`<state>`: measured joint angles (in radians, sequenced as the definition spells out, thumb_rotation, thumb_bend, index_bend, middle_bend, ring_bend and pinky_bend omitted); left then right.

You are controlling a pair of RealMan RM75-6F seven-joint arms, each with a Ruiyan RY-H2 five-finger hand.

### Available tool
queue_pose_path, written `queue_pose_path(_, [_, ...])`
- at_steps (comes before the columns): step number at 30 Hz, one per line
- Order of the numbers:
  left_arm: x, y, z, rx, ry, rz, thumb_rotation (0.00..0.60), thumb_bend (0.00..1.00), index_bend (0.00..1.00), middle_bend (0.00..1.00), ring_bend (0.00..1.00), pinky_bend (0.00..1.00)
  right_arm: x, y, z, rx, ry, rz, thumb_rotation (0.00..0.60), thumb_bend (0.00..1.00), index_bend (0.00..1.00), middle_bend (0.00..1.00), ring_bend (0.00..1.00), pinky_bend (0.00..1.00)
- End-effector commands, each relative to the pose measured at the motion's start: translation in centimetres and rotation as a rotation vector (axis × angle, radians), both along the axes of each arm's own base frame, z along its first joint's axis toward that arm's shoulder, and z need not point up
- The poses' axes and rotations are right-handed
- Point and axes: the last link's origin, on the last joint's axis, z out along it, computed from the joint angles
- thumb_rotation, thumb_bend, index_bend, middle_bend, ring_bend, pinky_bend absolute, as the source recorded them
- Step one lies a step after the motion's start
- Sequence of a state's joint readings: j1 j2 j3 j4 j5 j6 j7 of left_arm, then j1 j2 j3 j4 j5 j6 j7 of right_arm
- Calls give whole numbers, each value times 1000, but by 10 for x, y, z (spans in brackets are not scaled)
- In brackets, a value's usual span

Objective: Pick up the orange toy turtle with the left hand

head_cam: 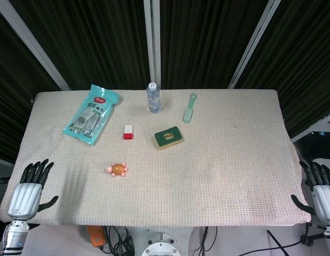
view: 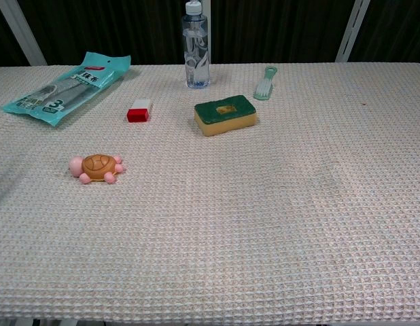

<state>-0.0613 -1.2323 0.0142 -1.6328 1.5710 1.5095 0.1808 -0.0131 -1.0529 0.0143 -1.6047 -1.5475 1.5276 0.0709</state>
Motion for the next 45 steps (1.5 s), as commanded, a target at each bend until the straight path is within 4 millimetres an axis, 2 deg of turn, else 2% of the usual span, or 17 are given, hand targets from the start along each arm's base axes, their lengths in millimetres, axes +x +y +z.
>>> queue_pose_path(1, [0, 0, 0, 1, 0, 0, 600, 145, 73, 0, 0, 0, 0, 0, 0, -1, 1, 0, 600, 158, 0, 0, 0, 0])
queue_pose_path(13, [3, 3, 0, 3, -12, -25, 600, 144, 85, 14, 0, 0, -1, 0, 2, -7, 3, 0, 600, 159, 0, 0, 0, 0])
queue_pose_path(16, [8, 9, -1, 5, -26, -52, 600, 145, 116, 56, 0, 11, -1, -1, 3, -10, 5, -2, 600, 159, 0, 0, 0, 0])
queue_pose_path(20, [21, 24, -5, -34, -36, -98, 600, 153, 164, 122, 2, 80, 0, -2, 2, -5, 8, -3, 600, 159, 0, 0, 0, 0])
queue_pose_path(23, [36, 40, -14, -78, -54, -145, 600, 160, 180, 128, 11, 135, 1, -2, 0, 0, 10, -2, 600, 159, 0, 0, 0, 0])
queue_pose_path(27, [57, 67, -38, -173, -95, -176, 600, 193, 184, 131, 29, 187, 0, -2, 0, 3, 9, -10, 600, 159, 0, 0, 0, 0])
queue_pose_path(33, [82, 92, -78, -264, -57, -219, 600, 195, 185, 135, 29, 183, -7, -1, 0, 5, 7, -30, 600, 159, 0, 0, 0, 0])
queue_pose_path(38, [91, 103, -102, -297, -26, -210, 600, 192, 185, 157, 29, 171, -13, -1, 6, -7, 4, -42, 600, 158, 0, 0, 0, 0])
queue_pose_path(45, [96, 109, -117, -318, -22, -178, 600, 188, 216, 169, 32, 173, -20, 0, 9, -4, -11, -55, 600, 157, 0, 0, 0, 0])
